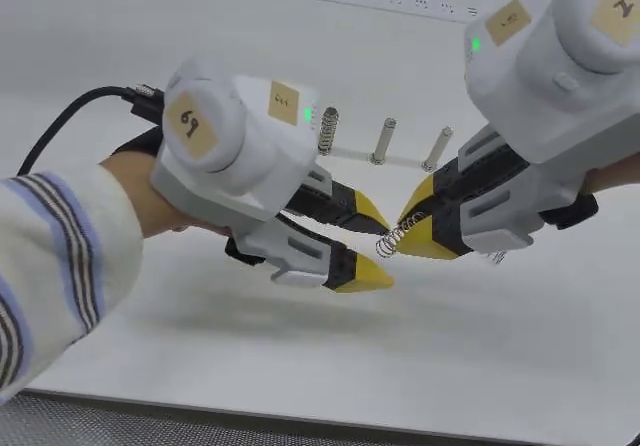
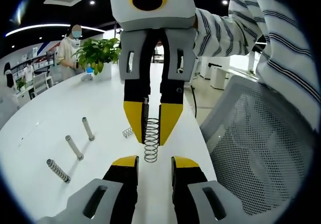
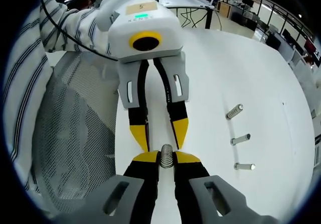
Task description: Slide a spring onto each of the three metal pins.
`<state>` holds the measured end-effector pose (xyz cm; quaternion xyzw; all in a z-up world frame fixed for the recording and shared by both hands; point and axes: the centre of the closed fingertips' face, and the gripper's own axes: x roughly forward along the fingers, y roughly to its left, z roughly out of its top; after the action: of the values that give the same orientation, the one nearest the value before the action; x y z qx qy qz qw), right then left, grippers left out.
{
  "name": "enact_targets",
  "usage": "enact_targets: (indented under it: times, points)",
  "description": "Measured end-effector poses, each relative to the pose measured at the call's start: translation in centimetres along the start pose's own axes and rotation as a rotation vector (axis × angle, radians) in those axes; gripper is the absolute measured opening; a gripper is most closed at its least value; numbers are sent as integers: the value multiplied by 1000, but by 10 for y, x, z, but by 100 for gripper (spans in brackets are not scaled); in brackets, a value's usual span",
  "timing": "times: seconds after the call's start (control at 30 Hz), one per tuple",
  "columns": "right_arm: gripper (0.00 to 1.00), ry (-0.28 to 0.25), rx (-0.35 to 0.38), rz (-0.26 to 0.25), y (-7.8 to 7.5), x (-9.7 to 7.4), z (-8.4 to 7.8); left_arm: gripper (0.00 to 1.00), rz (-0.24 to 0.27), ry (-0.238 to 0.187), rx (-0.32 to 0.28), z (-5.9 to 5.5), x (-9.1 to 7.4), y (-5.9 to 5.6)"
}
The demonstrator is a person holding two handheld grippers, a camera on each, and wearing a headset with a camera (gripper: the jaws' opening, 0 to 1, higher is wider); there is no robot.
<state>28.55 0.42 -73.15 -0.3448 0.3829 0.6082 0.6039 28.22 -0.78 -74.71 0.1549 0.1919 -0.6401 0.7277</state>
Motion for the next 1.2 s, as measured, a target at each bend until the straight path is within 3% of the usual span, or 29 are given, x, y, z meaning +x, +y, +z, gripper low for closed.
enact_targets:
  times: [0.13,0.27,0.4,0.5,0.53,0.57,0.6,0.67,0.73,0.87,1.07,1.2]
  points:
    - [8,16,-17,-11,-3,0,-3,24,-1,-12,-22,-4,-6,-1]
    - [8,26,-17,-13,-4,-1,-5,39,23,-25,-47,-10,-13,1]
    - [8,44,-17,-26,-6,-2,-8,46,52,-72,-127,-9,-20,3]
    - [8,63,-8,-52,-12,-1,-12,63,102,-92,-182,-11,-27,10]
    - [8,66,-3,-57,-14,-1,-13,73,125,-94,-190,-13,-29,13]
    - [8,69,-2,-60,-15,-1,-13,80,173,-93,-164,-15,-33,21]
    - [8,73,-1,-63,-18,0,-14,88,176,-87,-170,-18,-34,21]
    - [8,74,-2,-62,-18,0,-15,93,179,-85,-187,-22,-38,22]
    - [8,72,-1,-56,-19,0,-15,98,223,-74,-203,-28,-42,28]
    - [8,86,-11,-55,-21,2,-18,98,299,-66,-211,-37,-48,40]
    - [8,112,-20,-56,-24,3,-24,98,336,-42,-208,-42,-50,47]
    - [8,109,-17,-53,-25,1,-24,98,348,-58,-215,-39,-50,50]
